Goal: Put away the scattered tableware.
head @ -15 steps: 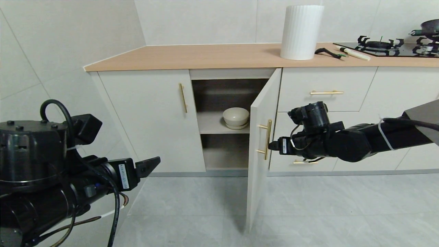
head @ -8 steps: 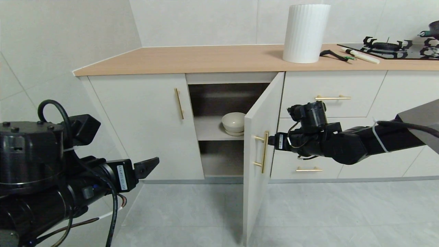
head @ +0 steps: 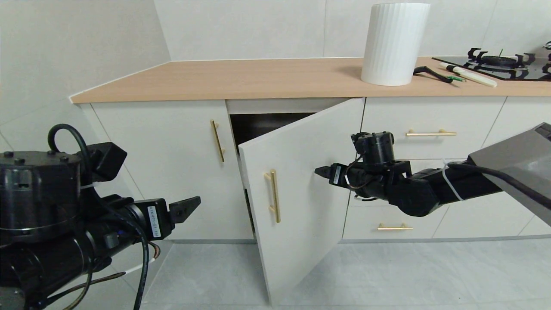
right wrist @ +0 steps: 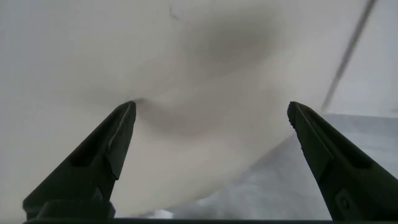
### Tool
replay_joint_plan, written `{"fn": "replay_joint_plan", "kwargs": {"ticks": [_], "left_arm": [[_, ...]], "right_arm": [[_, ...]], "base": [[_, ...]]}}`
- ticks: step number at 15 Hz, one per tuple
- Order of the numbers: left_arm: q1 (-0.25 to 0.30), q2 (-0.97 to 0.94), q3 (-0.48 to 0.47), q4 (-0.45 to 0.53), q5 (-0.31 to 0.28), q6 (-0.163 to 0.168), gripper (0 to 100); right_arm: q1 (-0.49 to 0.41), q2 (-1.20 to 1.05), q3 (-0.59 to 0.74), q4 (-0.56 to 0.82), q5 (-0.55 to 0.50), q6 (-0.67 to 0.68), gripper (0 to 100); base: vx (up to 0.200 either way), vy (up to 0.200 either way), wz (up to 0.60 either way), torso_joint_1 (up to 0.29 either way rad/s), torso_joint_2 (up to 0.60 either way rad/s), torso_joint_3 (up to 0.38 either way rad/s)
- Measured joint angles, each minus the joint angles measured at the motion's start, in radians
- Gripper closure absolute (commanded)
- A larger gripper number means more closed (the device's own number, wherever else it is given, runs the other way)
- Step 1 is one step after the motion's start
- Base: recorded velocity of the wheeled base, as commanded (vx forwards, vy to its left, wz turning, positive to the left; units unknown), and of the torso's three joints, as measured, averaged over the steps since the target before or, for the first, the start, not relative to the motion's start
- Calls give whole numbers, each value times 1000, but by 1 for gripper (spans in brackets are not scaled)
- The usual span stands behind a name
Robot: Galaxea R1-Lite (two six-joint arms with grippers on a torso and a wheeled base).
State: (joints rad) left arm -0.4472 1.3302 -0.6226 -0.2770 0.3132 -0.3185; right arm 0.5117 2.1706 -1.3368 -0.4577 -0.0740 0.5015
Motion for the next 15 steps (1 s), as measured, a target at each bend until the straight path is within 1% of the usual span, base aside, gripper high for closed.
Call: {"fn": "replay_joint_plan", "kwargs": {"ticks": [2, 4, 8, 15], "left_arm": [[1, -3, -2, 0, 12, 1, 0], [0, -4, -2, -2, 16, 1, 0], [1, -9, -2, -2, 17, 1, 0], [1, -9, -2, -1, 16, 0, 0]], "right_arm": [[4, 23, -38, -16, -29, 60, 0], [9, 58, -102, -25, -93, 113, 0], [18, 150, -231, -20, -247, 124, 0], [5, 266, -388, -30, -385, 132, 0]], "base": [[0, 0, 0, 0, 0, 0], [0, 0, 0, 0, 0, 0], [0, 0, 0, 0, 0, 0], [0, 0, 0, 0, 0, 0]]}}
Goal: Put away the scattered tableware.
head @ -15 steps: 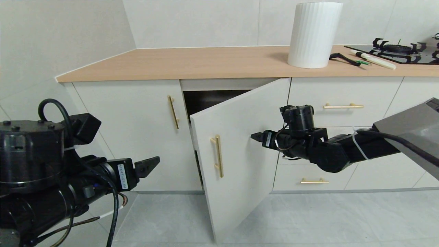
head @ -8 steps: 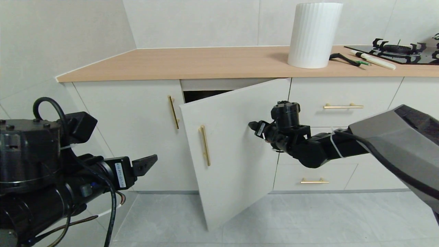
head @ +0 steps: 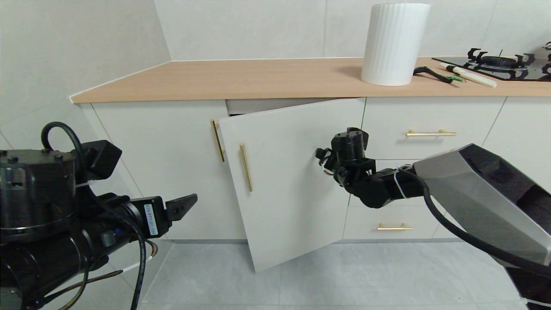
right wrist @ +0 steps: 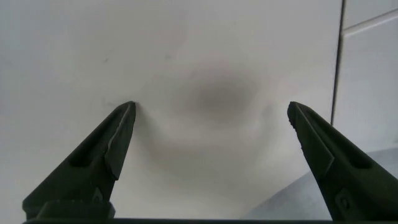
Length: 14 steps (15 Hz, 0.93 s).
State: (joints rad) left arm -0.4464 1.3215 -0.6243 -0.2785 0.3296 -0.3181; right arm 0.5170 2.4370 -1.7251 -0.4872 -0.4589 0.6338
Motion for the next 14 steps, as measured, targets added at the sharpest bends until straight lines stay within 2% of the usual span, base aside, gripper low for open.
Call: {"fn": "replay_joint_plan", "kwargs": {"ticks": [10, 14], "left_arm": [[0, 1, 1, 0, 0, 0, 0], [0, 2, 2, 0, 0, 0, 0]], "right_arm": [[-81, 109, -174, -1, -87, -3, 0], [-102, 133, -208, 1, -92, -4, 0]], "base": [[0, 0, 0, 0, 0, 0], [0, 0, 0, 0, 0, 0]]}}
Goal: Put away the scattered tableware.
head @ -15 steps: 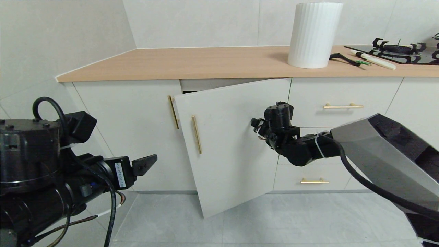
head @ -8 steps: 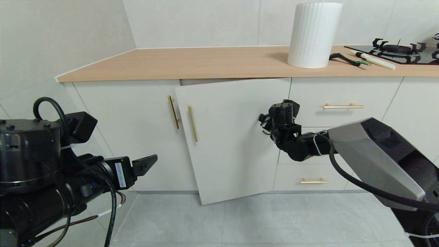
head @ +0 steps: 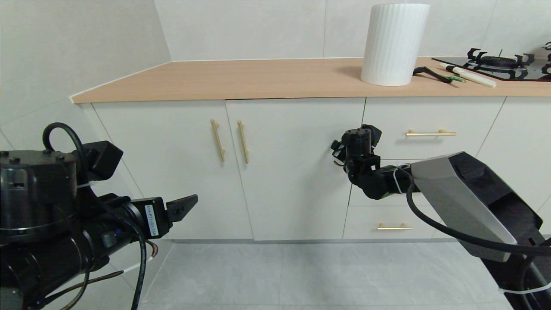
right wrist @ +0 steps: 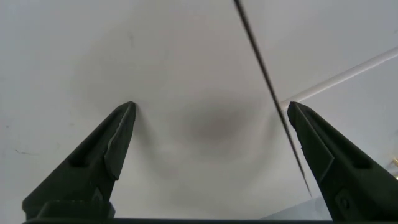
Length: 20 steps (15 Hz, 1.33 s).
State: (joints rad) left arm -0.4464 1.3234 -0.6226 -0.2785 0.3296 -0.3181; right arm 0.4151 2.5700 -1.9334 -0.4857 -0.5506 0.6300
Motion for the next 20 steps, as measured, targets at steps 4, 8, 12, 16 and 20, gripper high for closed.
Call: {"fn": "replay_joint_plan", "kwargs": {"ticks": [4, 8, 12, 16, 20], "left_arm": [[0, 1, 0, 0, 0, 0, 0], [0, 2, 0, 1, -1, 0, 0], [1, -19, 1, 10, -2, 13, 0], [34, -60, 16, 11, 16, 21, 0], [69, -170, 80, 12, 96, 22, 0]], "right_arm": [[-6, 6, -5, 0, -5, -1, 0], [-6, -7, 10, 1, -11, 0, 0], [4, -116, 132, -3, -11, 1, 0], [30, -396, 446, -22, -6, -11, 0], [30, -816, 884, -92, -4, -133, 0]], "base": [[0, 0, 0, 0, 0, 0], [0, 0, 0, 0, 0, 0], [0, 0, 0, 0, 0, 0], [0, 0, 0, 0, 0, 0], [0, 0, 0, 0, 0, 0]]}}
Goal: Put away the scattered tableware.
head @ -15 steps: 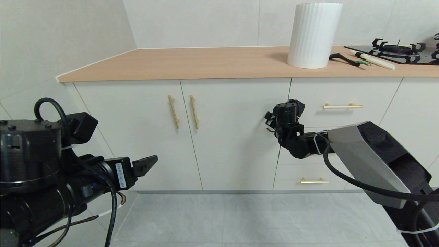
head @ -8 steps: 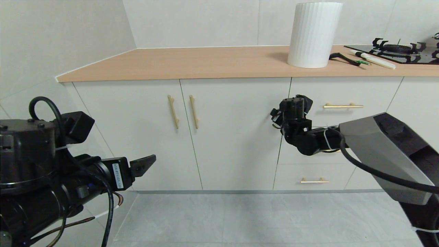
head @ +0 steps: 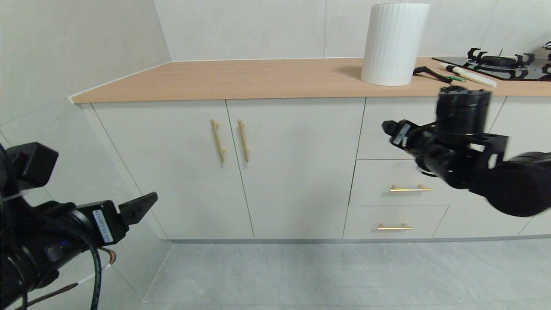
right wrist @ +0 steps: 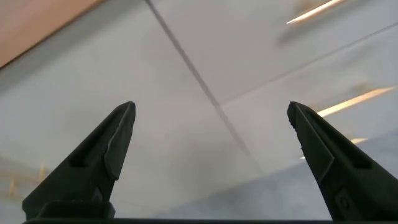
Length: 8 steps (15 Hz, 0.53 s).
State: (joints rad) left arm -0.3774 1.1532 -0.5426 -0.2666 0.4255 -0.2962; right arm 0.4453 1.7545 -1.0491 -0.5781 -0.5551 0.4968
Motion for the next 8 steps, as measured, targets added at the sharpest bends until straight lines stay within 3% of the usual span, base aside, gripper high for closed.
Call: {"fn": "replay_joint_plan", "kwargs": {"ticks": [3, 5, 8], "left_arm": [[9, -156, 163, 3, 53, 4, 0], [11, -291, 244, 31, 66, 52, 0], [38, -553, 317, 176, 84, 228, 0]], "right_arm": [[-6, -368, 278, -43, 0, -154, 0], [-41, -613, 441, -56, 3, -267, 0], [-160, -986, 632, -2, 26, -377, 0]], "base": [[0, 0, 0, 0, 0, 0], [0, 0, 0, 0, 0, 0], [0, 0, 0, 0, 0, 0]]}}
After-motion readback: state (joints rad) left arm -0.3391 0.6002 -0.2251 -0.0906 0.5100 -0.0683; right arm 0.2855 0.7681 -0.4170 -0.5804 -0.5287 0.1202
